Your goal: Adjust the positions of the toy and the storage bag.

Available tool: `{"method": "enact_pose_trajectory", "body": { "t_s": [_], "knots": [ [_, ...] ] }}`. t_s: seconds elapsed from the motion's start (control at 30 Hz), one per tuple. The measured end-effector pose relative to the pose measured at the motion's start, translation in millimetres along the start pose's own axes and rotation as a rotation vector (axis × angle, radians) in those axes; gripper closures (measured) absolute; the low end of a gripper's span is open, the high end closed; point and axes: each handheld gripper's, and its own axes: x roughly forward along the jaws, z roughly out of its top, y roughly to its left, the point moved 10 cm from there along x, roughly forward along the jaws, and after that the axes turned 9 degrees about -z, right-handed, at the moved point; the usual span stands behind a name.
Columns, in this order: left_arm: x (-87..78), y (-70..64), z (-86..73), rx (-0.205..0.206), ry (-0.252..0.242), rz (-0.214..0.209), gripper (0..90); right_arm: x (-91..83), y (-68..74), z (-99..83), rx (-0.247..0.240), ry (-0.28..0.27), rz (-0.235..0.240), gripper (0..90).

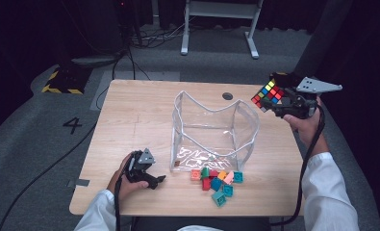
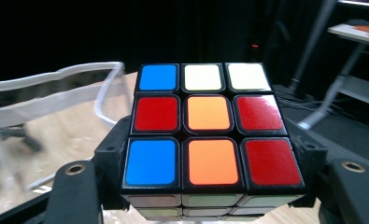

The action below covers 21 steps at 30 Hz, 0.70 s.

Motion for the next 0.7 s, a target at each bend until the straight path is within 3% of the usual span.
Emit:
{"method": "enact_pose_trajectory", "body": {
  "t_s": [0.1,0.17,0.47,0.57,0.63,0.7],
  "knots": [
    [0.0,0.0,0.0,0.0,0.0,0.0,5.3,3.0,10.4,2.9,-0.001,-0.002,0.041,33.7],
    [0.0,0.0,0.0,0.0,0.0,0.0,5.3,10.0,26.2,3.5,-0.035,0.017,0.087,33.7],
    [0.0,0.0,0.0,0.0,0.0,0.0,5.3,28.0,57.0,-3.6,-0.107,0.067,0.178,33.7],
    [0.0,0.0,0.0,0.0,0.0,0.0,5.3,35.5,68.9,-13.2,-0.16,0.128,0.215,33.7],
    [0.0,0.0,0.0,0.0,0.0,0.0,5.3,36.8,70.5,-15.2,-0.173,0.141,0.218,33.7],
    [0.0,0.0,0.0,0.0,0.0,0.0,5.3,40.5,74.2,-21.5,-0.201,0.192,0.224,33.7]
  ]
}}
